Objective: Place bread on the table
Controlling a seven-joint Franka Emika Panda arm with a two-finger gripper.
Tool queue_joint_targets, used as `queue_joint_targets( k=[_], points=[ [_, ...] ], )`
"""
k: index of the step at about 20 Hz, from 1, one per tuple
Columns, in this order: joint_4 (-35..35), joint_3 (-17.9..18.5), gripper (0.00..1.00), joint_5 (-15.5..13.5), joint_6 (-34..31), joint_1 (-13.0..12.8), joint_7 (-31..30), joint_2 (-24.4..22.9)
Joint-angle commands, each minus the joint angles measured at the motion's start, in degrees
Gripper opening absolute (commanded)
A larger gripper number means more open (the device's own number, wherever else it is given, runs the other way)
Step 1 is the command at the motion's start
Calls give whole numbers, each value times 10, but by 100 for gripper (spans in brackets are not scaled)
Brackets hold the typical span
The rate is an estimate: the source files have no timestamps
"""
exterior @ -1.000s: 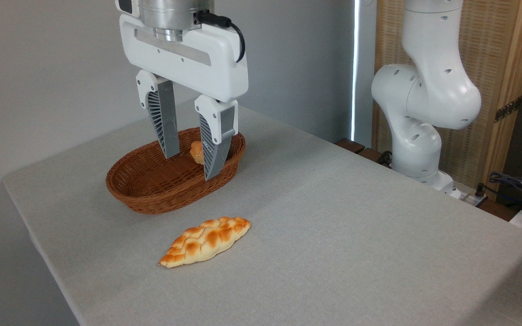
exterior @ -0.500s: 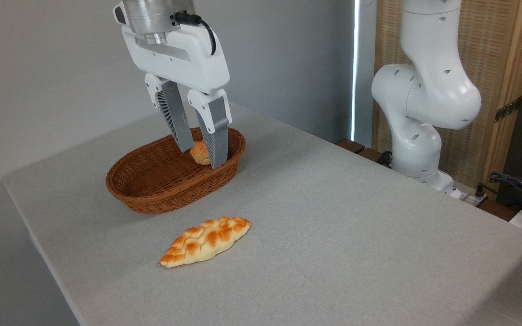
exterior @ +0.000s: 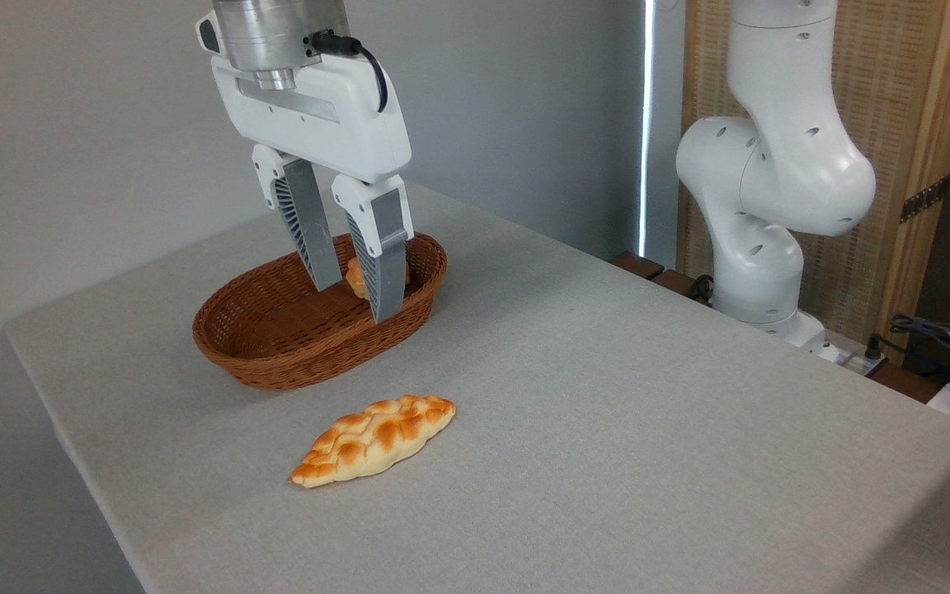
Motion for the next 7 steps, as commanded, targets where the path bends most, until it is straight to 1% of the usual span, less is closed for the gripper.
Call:
queue_joint_targets(
  k=[1, 4, 7],
  points=[
    [9, 3, 100, 5, 1, -1, 7, 3],
    [9, 3, 100, 5, 1, -1, 5, 2],
    [10, 13, 100, 4, 1, -1, 6, 2]
  ],
)
